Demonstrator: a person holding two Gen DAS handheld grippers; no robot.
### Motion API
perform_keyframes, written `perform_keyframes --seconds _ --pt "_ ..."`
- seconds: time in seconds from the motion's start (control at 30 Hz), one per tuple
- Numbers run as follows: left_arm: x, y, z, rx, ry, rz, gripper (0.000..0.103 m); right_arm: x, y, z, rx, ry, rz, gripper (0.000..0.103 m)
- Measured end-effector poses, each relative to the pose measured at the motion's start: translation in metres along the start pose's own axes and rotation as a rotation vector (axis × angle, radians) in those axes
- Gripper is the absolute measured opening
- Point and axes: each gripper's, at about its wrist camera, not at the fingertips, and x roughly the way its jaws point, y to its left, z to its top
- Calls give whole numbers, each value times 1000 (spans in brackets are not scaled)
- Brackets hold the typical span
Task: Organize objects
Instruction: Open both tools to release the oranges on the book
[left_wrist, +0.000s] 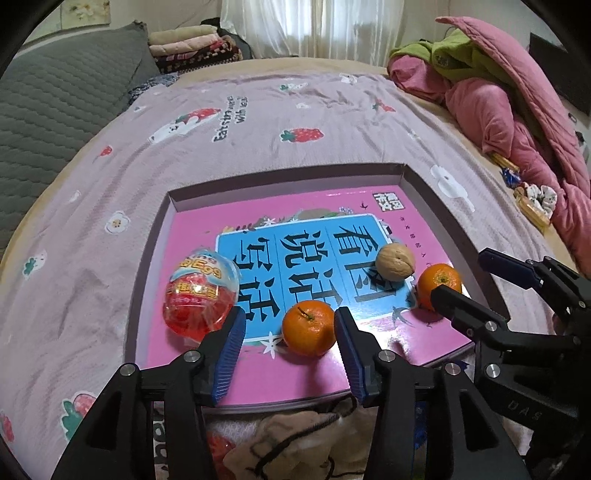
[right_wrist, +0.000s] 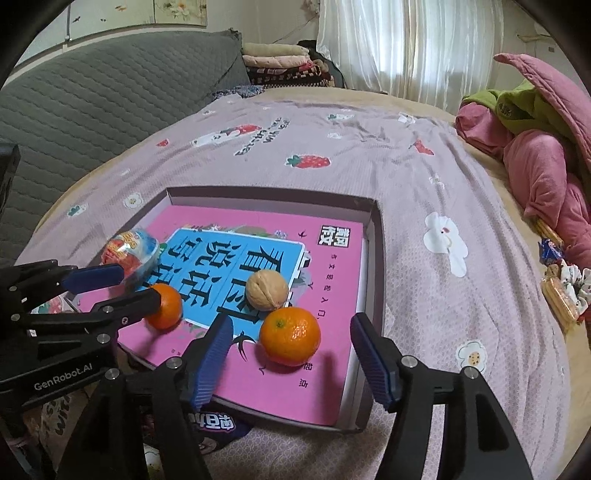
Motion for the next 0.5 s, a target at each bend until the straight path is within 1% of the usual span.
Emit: perform_keyframes --seconds 0.1,0.2,0.5 --pt "-8 3 0 -12 -16 -2 52 -6 0 2 -4 -18 -4 71" --pt "-17 6 1 -22 -35 -2 63 -13 1 3 -3 -40 2 72" --pt "-52 26 -2 -76 -92 20 64 -40 7 7 -26 -131 15 78"
